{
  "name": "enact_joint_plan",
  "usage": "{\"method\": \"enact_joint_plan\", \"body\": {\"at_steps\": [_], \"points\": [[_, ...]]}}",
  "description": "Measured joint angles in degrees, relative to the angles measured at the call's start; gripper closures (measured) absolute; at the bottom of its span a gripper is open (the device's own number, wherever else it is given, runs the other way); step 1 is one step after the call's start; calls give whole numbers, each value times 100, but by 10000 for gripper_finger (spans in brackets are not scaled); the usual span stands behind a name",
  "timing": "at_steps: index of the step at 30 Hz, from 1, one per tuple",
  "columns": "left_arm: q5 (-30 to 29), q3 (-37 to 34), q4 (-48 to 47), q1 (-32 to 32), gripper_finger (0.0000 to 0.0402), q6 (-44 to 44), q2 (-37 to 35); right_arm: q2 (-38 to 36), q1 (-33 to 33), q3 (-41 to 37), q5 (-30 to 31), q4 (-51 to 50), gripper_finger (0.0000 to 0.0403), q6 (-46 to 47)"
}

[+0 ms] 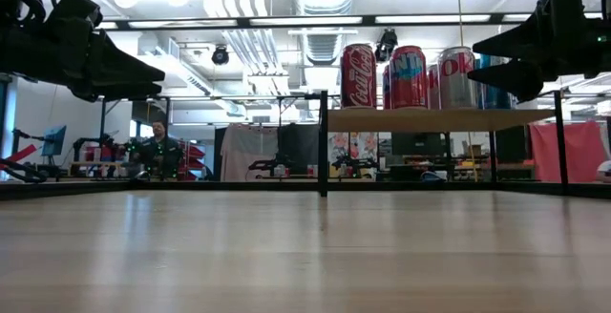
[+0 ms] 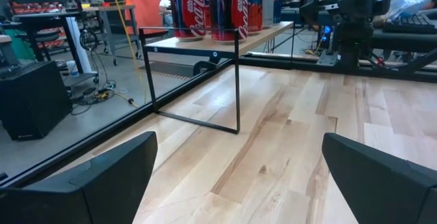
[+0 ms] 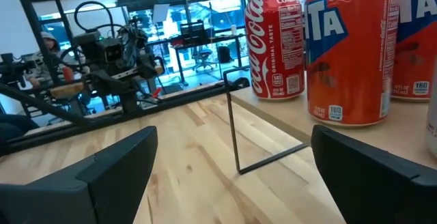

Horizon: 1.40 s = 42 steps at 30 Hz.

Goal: Place canned beverage on shelf
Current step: Return to Home Position

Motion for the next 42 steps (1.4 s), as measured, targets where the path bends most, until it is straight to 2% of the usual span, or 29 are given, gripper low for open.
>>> {"method": "enact_joint_plan", "body": {"at_steps": [42], "points": [[0, 0, 2, -2, 2, 0, 2, 120, 0, -9, 10, 24, 33, 0]]}}
